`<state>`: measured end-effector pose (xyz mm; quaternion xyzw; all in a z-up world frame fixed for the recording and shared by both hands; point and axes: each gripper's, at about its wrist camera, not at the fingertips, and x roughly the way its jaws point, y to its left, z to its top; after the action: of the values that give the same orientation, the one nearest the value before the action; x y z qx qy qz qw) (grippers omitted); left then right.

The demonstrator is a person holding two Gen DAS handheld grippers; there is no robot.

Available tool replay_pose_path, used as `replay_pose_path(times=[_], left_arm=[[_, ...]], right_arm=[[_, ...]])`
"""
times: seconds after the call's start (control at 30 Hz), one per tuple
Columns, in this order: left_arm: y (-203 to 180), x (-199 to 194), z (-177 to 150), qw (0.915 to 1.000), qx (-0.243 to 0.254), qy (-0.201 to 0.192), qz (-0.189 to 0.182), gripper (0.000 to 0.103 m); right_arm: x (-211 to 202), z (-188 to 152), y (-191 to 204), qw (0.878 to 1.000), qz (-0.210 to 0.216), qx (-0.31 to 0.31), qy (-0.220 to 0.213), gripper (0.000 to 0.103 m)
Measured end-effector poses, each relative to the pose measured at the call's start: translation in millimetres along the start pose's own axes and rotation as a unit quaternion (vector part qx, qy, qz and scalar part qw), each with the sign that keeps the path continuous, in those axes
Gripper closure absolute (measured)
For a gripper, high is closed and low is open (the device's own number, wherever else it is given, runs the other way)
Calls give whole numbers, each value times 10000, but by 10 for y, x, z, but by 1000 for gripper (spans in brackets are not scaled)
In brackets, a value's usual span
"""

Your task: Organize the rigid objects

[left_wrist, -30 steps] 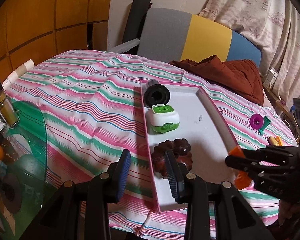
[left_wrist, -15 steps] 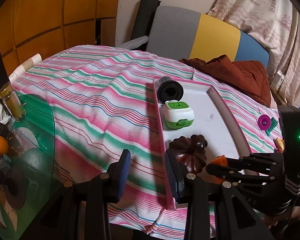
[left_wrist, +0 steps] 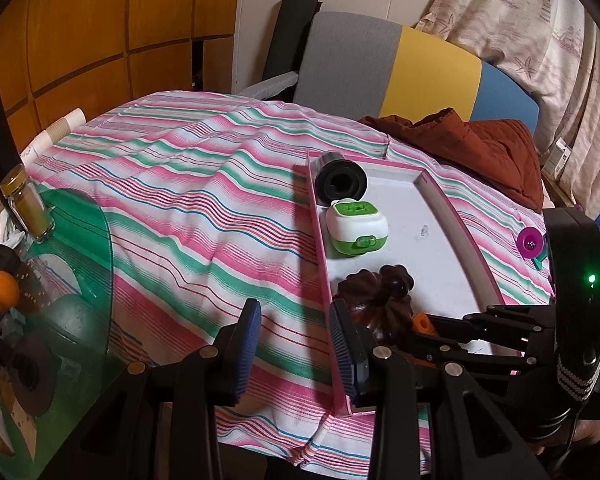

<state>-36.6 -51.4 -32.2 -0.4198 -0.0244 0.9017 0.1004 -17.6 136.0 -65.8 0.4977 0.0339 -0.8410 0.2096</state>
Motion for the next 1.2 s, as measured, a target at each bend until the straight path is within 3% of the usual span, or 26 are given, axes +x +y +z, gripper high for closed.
replay_pose_path(times=[0.23,0.4,0.6,0.97,1.2], left_arm=[[-22,-64,1,10000,36,-51,-5,68],[-45,-121,-2,9999,74,-106,-2,68],[-84,-185,3,9998,144,-169,-12,68],[-239,-324,60,9988,360,-322,-72,68],[-407,-373,113,9974,590,-378,-174,68]], right_arm=[[-36,-19,4,10000,-62,61,-30,69],[-157,-19,-10,9996,-139,75,-214,57],[-327,-15,-31,9989,-258,67,-395,50],[-808,-103,-346,9916,-674,459,-1007,50],[-1123,-241,-726,9845,-1155,672,-1134,46]])
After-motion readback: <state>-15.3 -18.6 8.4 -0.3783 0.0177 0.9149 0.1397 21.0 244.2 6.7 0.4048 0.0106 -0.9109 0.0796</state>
